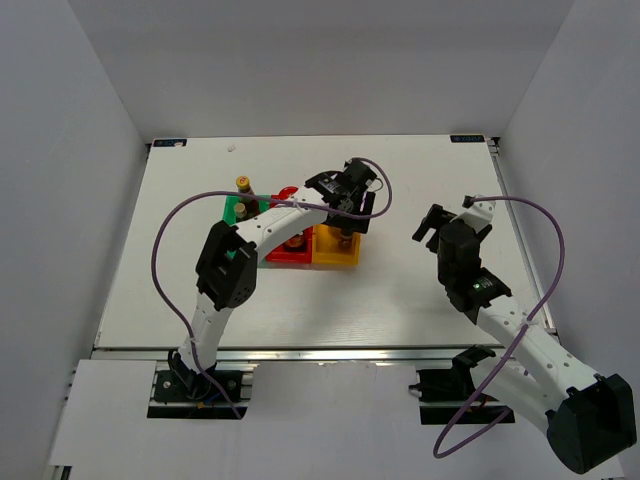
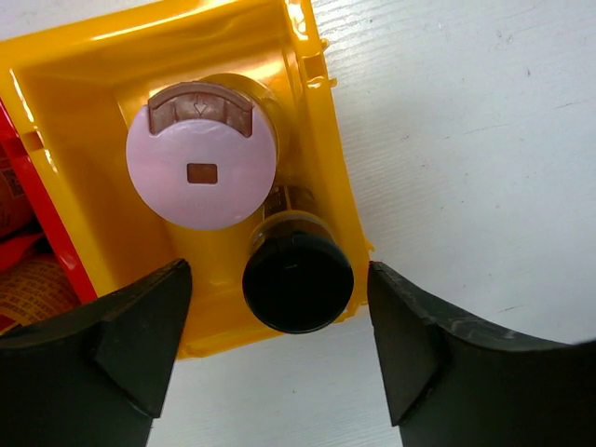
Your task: Organize the condiment bottles
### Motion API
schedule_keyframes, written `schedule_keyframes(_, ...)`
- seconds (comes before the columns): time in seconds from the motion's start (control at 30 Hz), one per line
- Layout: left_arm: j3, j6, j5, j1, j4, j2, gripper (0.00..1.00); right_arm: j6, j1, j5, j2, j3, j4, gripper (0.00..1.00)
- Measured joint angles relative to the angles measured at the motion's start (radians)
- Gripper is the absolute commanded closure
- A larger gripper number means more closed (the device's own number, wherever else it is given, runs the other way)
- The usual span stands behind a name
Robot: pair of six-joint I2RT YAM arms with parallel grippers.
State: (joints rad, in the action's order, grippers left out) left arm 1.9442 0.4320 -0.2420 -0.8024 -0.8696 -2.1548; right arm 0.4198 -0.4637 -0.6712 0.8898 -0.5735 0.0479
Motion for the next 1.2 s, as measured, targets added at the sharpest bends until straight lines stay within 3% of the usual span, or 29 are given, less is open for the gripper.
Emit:
schedule_keyframes(0.1, -0.007, -0.005, -0.002, 0.0, 0.015, 0.011, 0.02, 0.011, 0.0, -0.001, 0.0, 0.0, -0.006, 0.11)
schedule_keyframes(0.27, -0.104, -0.02, -0.006, 0.0, 0.069, 0.119, 0.02, 0.028, 0.002, -0.008, 0.0, -0.002, -0.043, 0.11)
schedule_keyframes(0.53, -0.399, -0.05, -0.098, 0.046, 0.232, 0.557, 0.02, 0.079, 0.005, -0.041, 0.02, -0.032, -0.108, 0.11)
schedule_keyframes(0.73, -0.724, -0.038, -0.144, 0.368, 0.428, 0.935, 0.02, 0.123, 0.005, -0.072, 0.026, -0.033, -0.143, 0.11)
schedule_keyframes(0.9, -0.909, -0.037, -0.181, 0.455, 0.505, 1.122, 0.02, 0.123, 0.005, -0.123, 0.015, -0.033, -0.177, 0.11)
schedule_keyframes(1.2, -0.964, 0.057, 0.019, 0.875, 0.549, 0.958, 0.02, 0.121, 0.005, -0.139, 0.006, -0.032, -0.203, 0.11)
